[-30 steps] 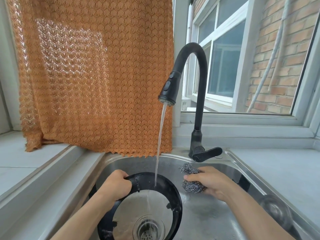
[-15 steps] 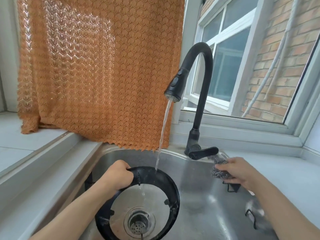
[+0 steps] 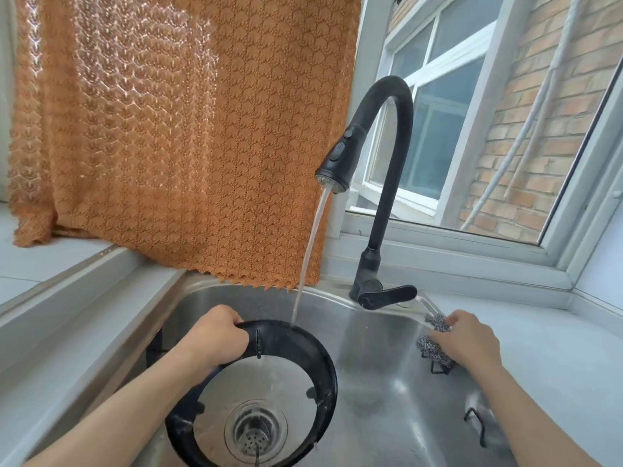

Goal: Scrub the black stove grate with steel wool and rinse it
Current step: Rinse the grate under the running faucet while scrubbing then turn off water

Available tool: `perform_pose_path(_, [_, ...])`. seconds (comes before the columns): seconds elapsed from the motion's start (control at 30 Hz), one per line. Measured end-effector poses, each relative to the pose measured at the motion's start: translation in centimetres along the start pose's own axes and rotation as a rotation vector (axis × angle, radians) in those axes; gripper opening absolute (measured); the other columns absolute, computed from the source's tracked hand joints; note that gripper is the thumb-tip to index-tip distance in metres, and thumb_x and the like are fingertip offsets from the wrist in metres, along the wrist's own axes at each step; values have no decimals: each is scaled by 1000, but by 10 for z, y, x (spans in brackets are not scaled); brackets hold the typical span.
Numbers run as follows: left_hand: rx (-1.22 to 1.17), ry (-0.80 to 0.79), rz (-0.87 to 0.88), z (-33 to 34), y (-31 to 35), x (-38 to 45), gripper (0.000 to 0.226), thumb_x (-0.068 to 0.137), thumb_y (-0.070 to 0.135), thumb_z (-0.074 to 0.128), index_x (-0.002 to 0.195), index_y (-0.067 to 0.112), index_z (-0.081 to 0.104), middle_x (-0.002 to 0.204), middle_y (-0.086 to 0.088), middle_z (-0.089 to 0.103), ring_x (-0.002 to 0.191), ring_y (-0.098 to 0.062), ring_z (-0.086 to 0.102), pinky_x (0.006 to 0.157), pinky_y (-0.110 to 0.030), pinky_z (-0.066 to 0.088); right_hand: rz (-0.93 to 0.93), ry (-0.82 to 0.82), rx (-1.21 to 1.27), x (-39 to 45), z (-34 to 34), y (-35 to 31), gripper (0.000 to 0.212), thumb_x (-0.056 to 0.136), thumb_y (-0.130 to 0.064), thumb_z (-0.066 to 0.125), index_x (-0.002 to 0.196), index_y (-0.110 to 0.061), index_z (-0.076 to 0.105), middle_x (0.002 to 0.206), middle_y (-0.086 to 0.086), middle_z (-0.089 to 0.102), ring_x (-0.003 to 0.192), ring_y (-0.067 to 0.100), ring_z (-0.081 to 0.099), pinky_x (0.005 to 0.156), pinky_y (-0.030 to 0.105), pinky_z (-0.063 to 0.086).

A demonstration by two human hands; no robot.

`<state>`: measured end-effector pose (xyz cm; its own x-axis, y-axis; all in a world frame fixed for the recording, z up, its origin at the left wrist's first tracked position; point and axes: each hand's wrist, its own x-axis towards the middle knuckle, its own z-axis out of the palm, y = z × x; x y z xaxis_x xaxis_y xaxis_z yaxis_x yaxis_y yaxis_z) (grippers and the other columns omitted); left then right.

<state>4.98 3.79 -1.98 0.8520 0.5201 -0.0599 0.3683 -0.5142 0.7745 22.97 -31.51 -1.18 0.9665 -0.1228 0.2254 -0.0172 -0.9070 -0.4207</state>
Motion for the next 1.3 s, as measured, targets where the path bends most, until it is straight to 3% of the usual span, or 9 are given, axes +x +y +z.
perform_pose_path(0.13, [4,2,10,0,3,-3,21,87,-3,51,92,-1,71,87,-24,73,70,-30,60,62,-30,45,-57,95,-182,-2,3,-1,34,81,-41,75,79,-13,56,78,4,60,82,31,62,61,30,39])
perform_pose_path(0.27, [8,0,16,-1,6,-7,24,89,-5,48,88,2,70,72,-15,67,64,-27,57,56,-28,42,-40,103,-228,-3,-1,0,45,85,-42,77,70,-16,42,67,0,47,80,31,56,64,31,38])
perform_pose_path(0.43, [23,-1,17,0,8,-9,25,88,-6,47,88,1,70,73,-14,66,68,-28,57,60,-29,42,-78,106,-182,0,1,5,42,84,-41,80,88,-12,48,83,7,63,81,31,58,66,32,36])
perform_pose_path(0.57, [11,-3,15,0,8,-10,24,87,-5,48,85,4,70,77,-16,70,73,-30,61,63,-30,46,-86,54,-285,-2,3,8,41,86,-48,76,81,-14,52,70,-1,50,74,26,53,63,29,37])
perform_pose_path(0.77, [-17,-27,54,1,10,-16,25,86,-5,46,85,5,68,70,-14,65,66,-29,57,57,-29,44,11,51,-212,-13,-6,2,39,89,-53,66,81,-18,52,76,0,53,79,30,56,65,31,42])
perform_pose_path(0.9, [-28,-55,97,4,15,-19,27,83,-6,46,83,10,68,85,-21,73,85,-37,68,64,-33,49,32,33,-204,-13,-10,2,40,91,-53,65,83,-17,52,75,0,51,80,30,55,66,31,42])
perform_pose_path(1.1, [-19,-76,161,9,21,-24,30,81,-8,47,81,14,66,82,-10,71,80,-25,64,62,-28,49,43,49,-174,-13,-17,3,43,90,-49,68,78,-13,49,71,3,50,77,31,55,64,31,41])
perform_pose_path(1.2, [-29,-83,182,10,22,-25,32,79,-10,46,80,14,66,80,-10,71,75,-23,62,59,-27,47,25,153,-122,-13,-24,-2,39,90,-45,69,84,-9,54,85,10,60,80,34,57,66,33,43])
perform_pose_path(1.3, [-33,-83,212,10,23,-25,35,78,-12,45,79,15,67,79,-8,71,72,-20,61,58,-26,46,-122,202,116,-16,-30,-15,25,90,-34,69,103,-14,65,100,6,69,97,32,63,81,38,48])
